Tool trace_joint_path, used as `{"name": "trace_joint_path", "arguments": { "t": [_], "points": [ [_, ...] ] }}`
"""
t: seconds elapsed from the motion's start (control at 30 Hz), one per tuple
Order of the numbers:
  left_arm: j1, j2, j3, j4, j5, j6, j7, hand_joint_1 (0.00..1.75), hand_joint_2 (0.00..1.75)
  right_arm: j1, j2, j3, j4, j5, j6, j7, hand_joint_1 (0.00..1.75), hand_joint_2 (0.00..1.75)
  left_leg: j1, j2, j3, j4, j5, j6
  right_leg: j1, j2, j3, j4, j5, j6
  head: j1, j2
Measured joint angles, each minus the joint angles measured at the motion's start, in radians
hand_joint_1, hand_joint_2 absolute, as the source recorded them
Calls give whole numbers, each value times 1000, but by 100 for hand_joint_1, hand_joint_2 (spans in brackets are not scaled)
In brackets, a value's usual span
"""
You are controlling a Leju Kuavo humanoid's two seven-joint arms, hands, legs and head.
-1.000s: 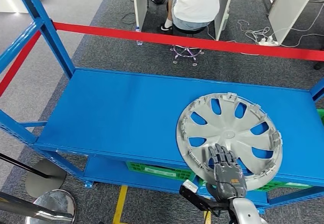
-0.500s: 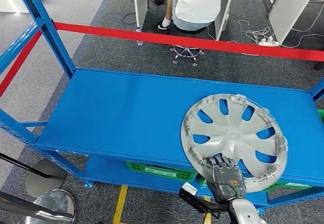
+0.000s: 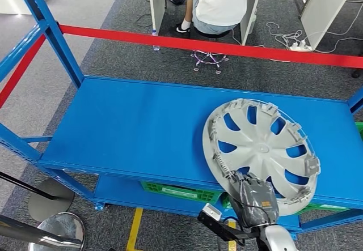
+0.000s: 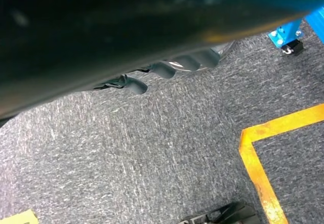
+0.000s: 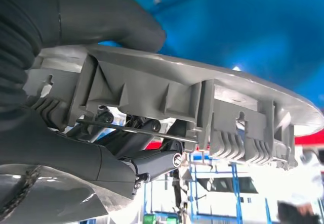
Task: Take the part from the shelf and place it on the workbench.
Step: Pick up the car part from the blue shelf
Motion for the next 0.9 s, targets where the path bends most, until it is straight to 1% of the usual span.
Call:
{"name": "trace_joint_path", "arguments": {
  "t": [0.1,0.33,0.67,0.77,0.9],
  "points": [
    [0,0,1,0,0,10,0,0,0,3,1,5,-32,8,-17,-14,175,175,0,0,0,0,0,0,0,0,0,0,0,0,0,0],
    [0,-1,2,0,-2,56,3,0,0,1,2,24,-118,85,-104,-44,175,175,0,0,0,0,0,0,0,0,0,0,0,0,0,0],
    [-1,-2,2,0,-2,63,4,0,0,0,4,33,-156,97,-117,-47,175,175,0,0,0,0,0,0,0,0,0,0,0,0,0,0],
    [-1,-2,2,0,-2,81,8,0,0,-6,1,34,-176,108,-159,-50,175,175,0,0,0,0,0,0,0,0,0,0,0,0,0,0],
    [-1,-2,-1,0,-1,103,14,0,0,-24,-17,33,-226,110,-205,-62,175,175,0,0,0,0,0,0,0,0,0,0,0,0,0,0]
  ]
}}
